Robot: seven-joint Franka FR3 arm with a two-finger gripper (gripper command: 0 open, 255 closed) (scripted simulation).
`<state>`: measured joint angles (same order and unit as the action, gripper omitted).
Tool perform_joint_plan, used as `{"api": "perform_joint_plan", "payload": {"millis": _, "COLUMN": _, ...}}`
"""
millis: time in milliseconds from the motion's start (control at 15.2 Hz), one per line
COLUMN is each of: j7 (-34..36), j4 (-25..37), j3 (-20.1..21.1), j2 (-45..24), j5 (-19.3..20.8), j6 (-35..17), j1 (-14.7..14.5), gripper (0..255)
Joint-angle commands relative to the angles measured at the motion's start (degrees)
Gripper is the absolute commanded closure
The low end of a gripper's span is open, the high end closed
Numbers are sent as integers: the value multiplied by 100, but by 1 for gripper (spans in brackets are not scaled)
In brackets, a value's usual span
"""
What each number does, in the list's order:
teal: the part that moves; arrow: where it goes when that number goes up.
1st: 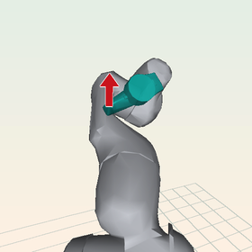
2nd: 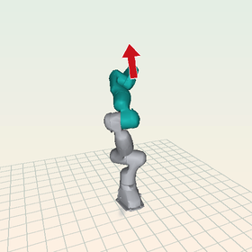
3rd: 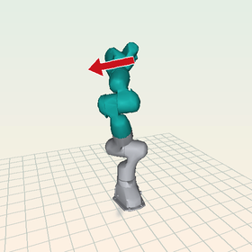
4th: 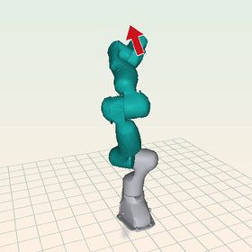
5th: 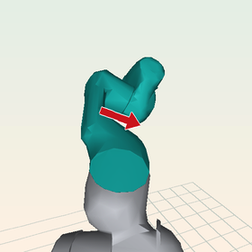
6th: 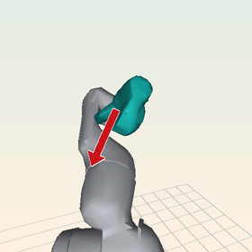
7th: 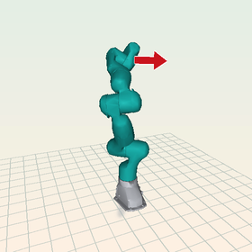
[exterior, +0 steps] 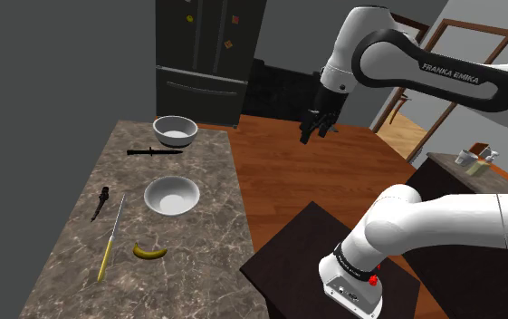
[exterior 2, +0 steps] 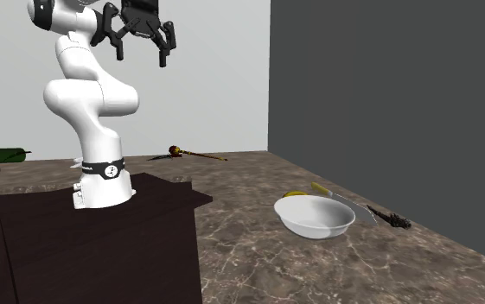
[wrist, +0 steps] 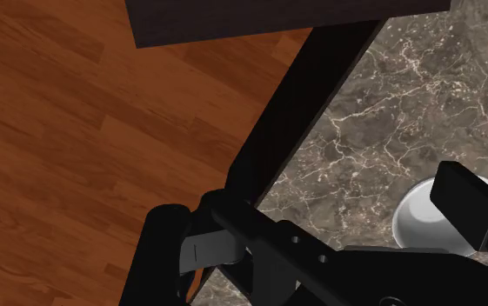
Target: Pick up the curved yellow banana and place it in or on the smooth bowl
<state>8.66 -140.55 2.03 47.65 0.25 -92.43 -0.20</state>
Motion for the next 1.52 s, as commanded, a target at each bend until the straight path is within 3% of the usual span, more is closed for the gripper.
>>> {"api": "perform_joint_plan", "payload": {"millis": 0, "j7": 0, "j4": 0, "j3": 0, "j2": 0, "j5": 0, "j6": 0, "j1": 0, "gripper": 0}}
{"api": "perform_joint_plan", "payload": {"millis": 858, "j7": 944, "j4": -488, "j3": 1193, "j2": -1510, "j5": -639, "j6": -2201, "j1": -544, "gripper": 0}}
{"api": "perform_joint_plan", "payload": {"millis": 1452, "j7": 1765, "j4": -84, "j3": 2056, "j2": -3215, "j5": -471, "j6": -3629, "j1": -663, "gripper": 0}}
